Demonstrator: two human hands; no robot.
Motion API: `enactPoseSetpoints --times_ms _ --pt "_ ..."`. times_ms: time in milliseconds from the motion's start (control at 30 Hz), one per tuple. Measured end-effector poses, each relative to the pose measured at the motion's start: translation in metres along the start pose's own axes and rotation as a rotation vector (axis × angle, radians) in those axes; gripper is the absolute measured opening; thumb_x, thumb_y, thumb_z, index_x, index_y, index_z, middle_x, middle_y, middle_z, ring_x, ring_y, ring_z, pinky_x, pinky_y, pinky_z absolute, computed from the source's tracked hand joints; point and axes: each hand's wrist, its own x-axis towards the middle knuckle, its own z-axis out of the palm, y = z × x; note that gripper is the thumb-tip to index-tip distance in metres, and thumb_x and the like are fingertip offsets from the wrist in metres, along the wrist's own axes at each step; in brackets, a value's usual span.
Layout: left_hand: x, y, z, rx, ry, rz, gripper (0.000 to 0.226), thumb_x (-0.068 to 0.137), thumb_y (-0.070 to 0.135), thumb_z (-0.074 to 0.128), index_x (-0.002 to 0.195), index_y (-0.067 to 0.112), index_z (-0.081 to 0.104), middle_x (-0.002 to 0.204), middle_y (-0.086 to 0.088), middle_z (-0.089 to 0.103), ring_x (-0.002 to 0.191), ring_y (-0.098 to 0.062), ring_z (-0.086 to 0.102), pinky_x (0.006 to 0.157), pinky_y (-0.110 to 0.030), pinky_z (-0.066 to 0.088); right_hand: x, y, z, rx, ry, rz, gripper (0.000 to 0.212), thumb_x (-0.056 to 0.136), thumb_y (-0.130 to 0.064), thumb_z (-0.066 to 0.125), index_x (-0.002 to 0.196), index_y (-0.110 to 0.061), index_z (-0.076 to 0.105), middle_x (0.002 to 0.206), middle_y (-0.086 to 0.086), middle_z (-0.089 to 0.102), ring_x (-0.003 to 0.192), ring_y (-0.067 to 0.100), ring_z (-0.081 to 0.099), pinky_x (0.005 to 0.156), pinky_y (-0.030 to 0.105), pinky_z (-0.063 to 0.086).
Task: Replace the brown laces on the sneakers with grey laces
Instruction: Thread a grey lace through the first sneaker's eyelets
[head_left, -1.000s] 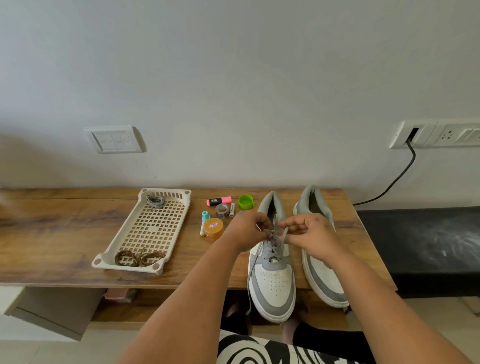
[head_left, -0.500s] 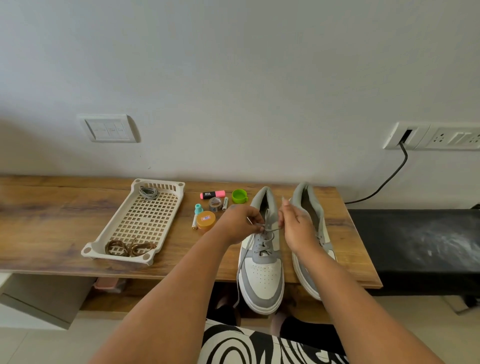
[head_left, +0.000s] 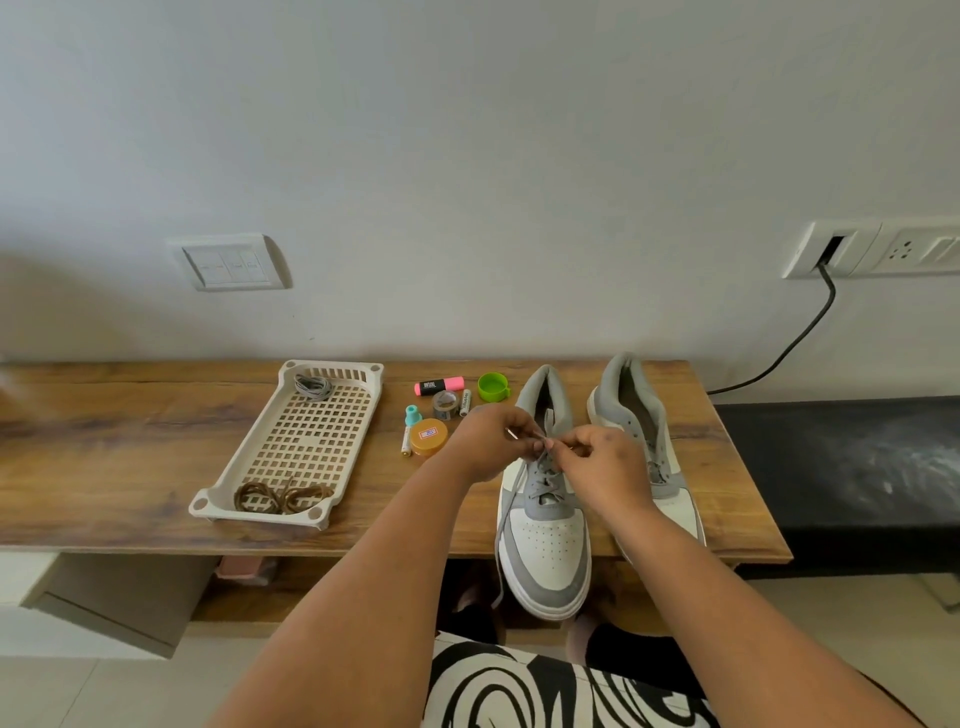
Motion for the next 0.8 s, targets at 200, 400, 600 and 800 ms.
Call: enactPoseSetpoints --times_ms 200,400,600,800 --pt "0.0 0.001 -0.001 -0.025 -0.001 -0.015 0.007 0.087 0.016 0.074 0.093 0.014 0.073 0.086 0.002 0.073 0.081 -0.008 0.071 0.082 -0.025 0.056 -0.008 -0.001 0.001 -0.001 0.064 -0.04 0.011 0.086 -0.03 0.072 0.081 -0.022 0.076 0.068 -0.011 0.066 0.067 0.007 0.062 0.061 0.026 0.052" --pt "0.002 0.0 0.0 -0.043 -0.012 -0.04 0.006 0.089 0.014 0.071 0.094 0.015 0.073 0.084 0.004 0.073 0.074 0.001 0.067 0.072 -0.015 0.051 -0.012 0.005 0.009 -0.259 0.015 -0.14 0.022 0.091 -0.032 0.061 0.075 -0.017 0.062 0.067 -0.004 0.057 0.061 0.014 0.053 0.051 0.027 0.04" --pt "0.002 -0.001 0.001 -0.047 -0.006 -0.036 0.006 0.089 0.015 0.072 0.094 0.015 0.073 0.087 0.002 0.073 0.076 -0.002 0.068 0.073 -0.016 0.051 -0.013 0.006 0.014 -0.273 -0.023 -0.094 0.022 0.093 -0.03 0.054 0.075 -0.018 0.054 0.07 -0.004 0.052 0.064 0.016 0.05 0.05 0.028 0.034" --pt "0.001 -0.001 0.0 -0.052 -0.01 -0.033 0.006 0.088 0.012 0.071 0.094 0.014 0.073 0.084 0.004 0.072 0.076 -0.003 0.068 0.075 -0.017 0.052 -0.01 0.005 0.015 -0.245 -0.047 -0.069 0.025 0.093 -0.034 0.054 0.074 -0.018 0.055 0.069 -0.002 0.055 0.064 0.017 0.051 0.05 0.028 0.032"
